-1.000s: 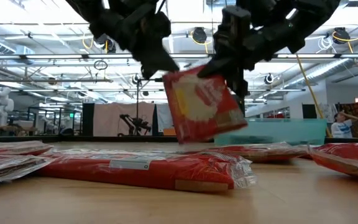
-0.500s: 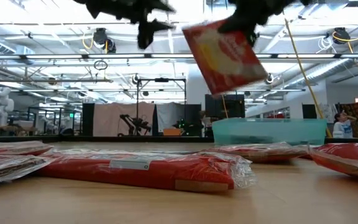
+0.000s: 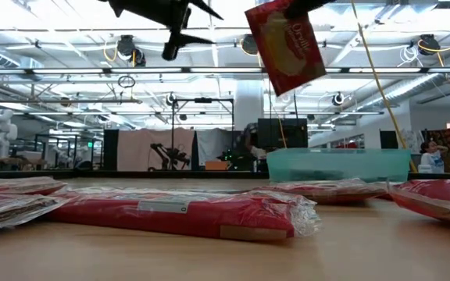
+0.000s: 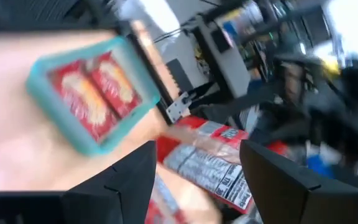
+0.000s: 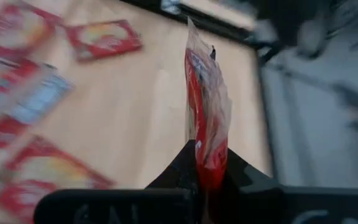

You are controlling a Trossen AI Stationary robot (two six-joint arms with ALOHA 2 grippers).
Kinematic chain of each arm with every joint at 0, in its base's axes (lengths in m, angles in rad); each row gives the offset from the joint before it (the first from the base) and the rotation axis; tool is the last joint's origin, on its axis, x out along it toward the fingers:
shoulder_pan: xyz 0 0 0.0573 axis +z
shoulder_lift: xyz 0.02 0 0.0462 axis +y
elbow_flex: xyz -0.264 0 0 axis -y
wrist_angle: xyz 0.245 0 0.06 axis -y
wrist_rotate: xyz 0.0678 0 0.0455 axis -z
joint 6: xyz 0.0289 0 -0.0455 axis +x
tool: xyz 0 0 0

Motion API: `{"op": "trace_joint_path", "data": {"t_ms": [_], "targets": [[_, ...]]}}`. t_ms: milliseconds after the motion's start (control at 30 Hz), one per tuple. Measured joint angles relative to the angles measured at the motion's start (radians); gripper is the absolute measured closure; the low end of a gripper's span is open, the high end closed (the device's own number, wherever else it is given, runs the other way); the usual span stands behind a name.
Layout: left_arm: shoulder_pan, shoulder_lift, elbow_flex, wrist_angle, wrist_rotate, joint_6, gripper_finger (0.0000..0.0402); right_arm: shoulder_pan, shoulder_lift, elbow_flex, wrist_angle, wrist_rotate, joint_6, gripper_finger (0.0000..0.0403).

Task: Sort popcorn bags into baskets
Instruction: Put the red popcorn bag into the light blue bin

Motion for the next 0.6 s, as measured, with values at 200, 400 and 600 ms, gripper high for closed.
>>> {"op": "trace_joint_path", "data": {"t_ms": [200,400,600], "targets": [[0.006,0.023,0.0,-0.014,0.011,-0.103,0.0167,0.096,0.011,0.0,0.055,0.15,-0.279,0.0395],[0.009,0.113,-0.001,0.02,0.145,-0.165,0.0167,0.191,0.019,-0.001,0.08,0.333,-0.649,0.0395],[-0.023,0.223,-0.002,0.273,0.224,-0.246,0.0167,0.205,0.018,-0.001,0.188,0.355,-0.827,0.0394]]}}
